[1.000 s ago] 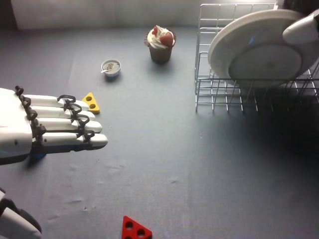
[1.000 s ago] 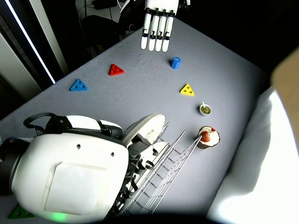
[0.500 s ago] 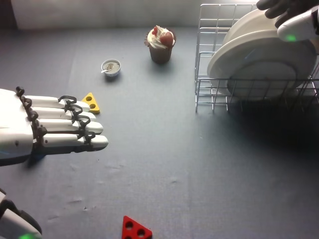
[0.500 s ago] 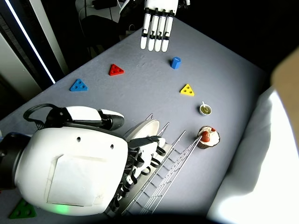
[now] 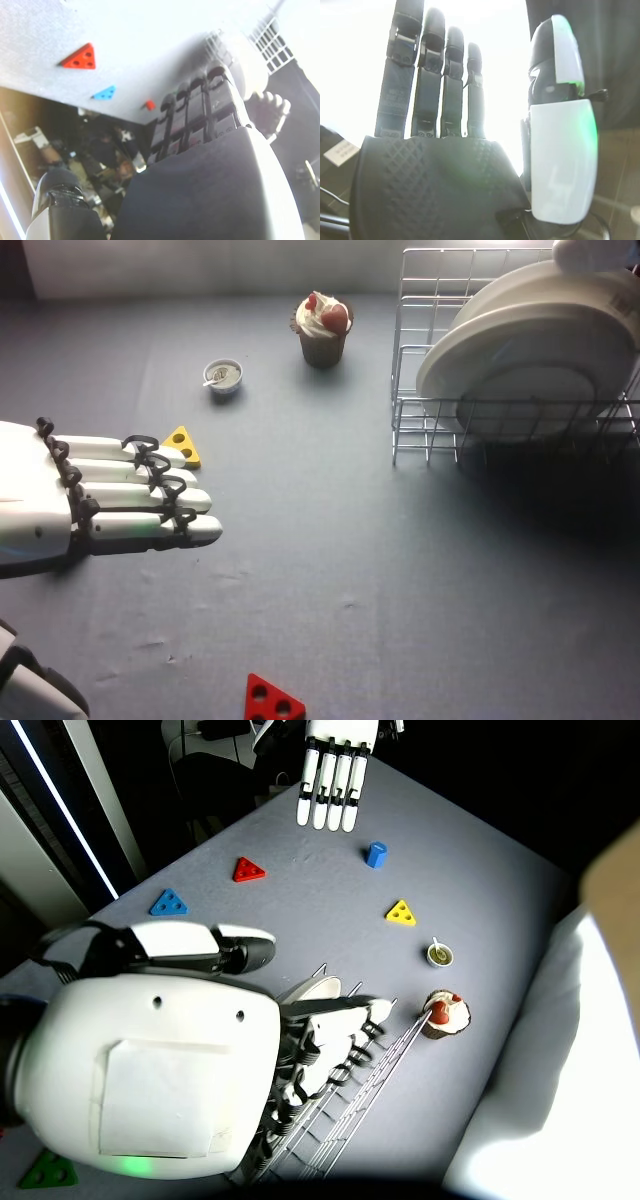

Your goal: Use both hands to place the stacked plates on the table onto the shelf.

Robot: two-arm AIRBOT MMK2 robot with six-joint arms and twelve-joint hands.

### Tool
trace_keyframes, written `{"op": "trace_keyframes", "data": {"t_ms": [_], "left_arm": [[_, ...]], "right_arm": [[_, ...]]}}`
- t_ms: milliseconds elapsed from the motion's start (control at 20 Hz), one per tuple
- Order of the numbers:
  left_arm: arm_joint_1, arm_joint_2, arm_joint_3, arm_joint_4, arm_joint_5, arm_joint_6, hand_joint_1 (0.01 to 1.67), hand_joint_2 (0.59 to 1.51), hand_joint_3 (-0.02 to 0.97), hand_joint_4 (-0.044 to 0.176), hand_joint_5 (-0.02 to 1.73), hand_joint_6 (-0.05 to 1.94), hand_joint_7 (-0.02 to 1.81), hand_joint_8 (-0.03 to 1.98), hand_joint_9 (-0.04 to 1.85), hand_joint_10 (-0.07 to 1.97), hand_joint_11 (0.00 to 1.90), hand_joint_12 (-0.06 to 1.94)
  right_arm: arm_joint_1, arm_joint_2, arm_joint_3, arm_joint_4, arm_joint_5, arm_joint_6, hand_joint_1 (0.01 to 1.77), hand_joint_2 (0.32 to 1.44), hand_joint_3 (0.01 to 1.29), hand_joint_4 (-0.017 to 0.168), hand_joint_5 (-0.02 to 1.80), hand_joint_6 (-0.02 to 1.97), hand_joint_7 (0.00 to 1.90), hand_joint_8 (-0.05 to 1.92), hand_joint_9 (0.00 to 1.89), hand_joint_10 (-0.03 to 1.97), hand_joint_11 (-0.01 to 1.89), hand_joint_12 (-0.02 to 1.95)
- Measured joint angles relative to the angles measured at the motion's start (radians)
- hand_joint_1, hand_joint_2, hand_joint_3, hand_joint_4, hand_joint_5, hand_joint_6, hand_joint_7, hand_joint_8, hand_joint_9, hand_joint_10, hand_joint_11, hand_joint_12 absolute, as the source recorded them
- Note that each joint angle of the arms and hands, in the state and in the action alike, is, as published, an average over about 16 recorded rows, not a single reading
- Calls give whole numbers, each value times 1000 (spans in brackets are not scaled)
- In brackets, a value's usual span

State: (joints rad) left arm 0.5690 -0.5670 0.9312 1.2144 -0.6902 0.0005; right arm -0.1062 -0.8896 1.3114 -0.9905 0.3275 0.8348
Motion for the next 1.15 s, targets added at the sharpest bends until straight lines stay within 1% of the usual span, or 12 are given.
{"op": "trace_keyframes", "data": {"t_ms": [300, 550, 700, 800, 850, 1150], "left_arm": [[0, 1, -3, 0, 3, 0, 119, 912, 4, 2, 22, 7, 29, 5, 30, 5, 35, 10], [0, 2, -4, -1, 5, 0, 122, 916, 4, 2, 19, 7, 29, 5, 33, 5, 34, 10], [0, 2, -4, -1, 5, 0, 123, 917, 3, 2, 18, 8, 31, 6, 36, 5, 35, 10], [-1, 2, -5, -1, 6, 0, 121, 918, 3, 2, 17, 8, 30, 6, 36, 5, 35, 10], [-1, 3, -5, -2, 6, 0, 120, 918, 3, 2, 17, 8, 29, 6, 36, 5, 34, 10], [-1, 3, -5, -2, 6, 0, 114, 919, 3, 2, 15, 8, 26, 6, 36, 5, 34, 10]], "right_arm": [[13, -1, 23, -29, 261, -38, 904, 1007, 15, -3, 555, 13, 627, 18, 684, 22, 797, 10], [-13, 12, 40, -91, 467, -72, 820, 1028, 15, -4, 537, 13, 597, 18, 632, 22, 726, 10], [-35, 34, 34, -126, 566, -107, 787, 1039, 15, -4, 518, 13, 575, 17, 605, 22, 690, 10], [-52, 50, 26, -144, 605, -132, 772, 1044, 15, -4, 507, 13, 563, 18, 590, 22, 674, 10], [-59, 57, 24, -148, 615, -141, 767, 1046, 15, -4, 502, 13, 560, 18, 586, 22, 668, 9], [-92, 95, 8, -163, 636, -194, 750, 1056, 15, -4, 475, 13, 536, 18, 558, 22, 636, 9]]}}
